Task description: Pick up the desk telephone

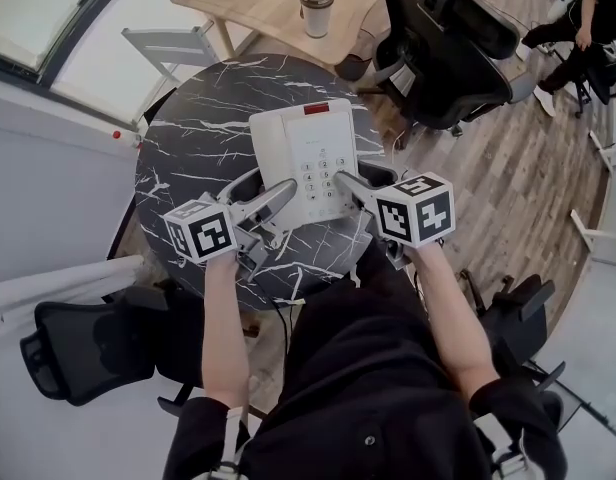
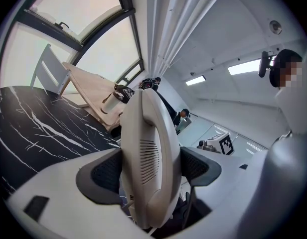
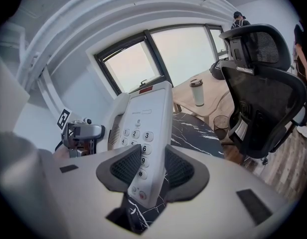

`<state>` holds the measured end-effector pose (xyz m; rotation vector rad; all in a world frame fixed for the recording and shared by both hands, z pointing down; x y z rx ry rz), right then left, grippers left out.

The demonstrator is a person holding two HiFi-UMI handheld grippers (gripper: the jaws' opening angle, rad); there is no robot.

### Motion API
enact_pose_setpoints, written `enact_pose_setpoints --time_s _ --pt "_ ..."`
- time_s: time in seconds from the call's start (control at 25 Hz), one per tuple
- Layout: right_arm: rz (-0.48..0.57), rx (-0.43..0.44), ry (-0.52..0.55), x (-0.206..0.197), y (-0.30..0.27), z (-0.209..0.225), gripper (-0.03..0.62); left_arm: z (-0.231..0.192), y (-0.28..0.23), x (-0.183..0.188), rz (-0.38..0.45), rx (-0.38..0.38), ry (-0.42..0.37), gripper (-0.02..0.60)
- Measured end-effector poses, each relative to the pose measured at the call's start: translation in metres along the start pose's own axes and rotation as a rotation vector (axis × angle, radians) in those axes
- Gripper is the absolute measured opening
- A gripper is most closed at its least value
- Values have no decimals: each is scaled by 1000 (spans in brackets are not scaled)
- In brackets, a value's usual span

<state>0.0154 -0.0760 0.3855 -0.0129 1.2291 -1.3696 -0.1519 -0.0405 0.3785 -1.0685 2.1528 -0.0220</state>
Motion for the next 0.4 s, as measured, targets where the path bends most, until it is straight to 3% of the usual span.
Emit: enact_pose_setpoints --time_s 0.4 --pt "-10 7 4 -1 -2 0 167 -1 1 -1 0 5 4 383"
Point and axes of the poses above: the fingertips, and each gripper's own axes: y backward along the fingers, z to its right, x out of its top, the point moved 4 cm from there along y, backward along the fingers, and after that the axes turned 1 degree about y, right-handed, at the moved point
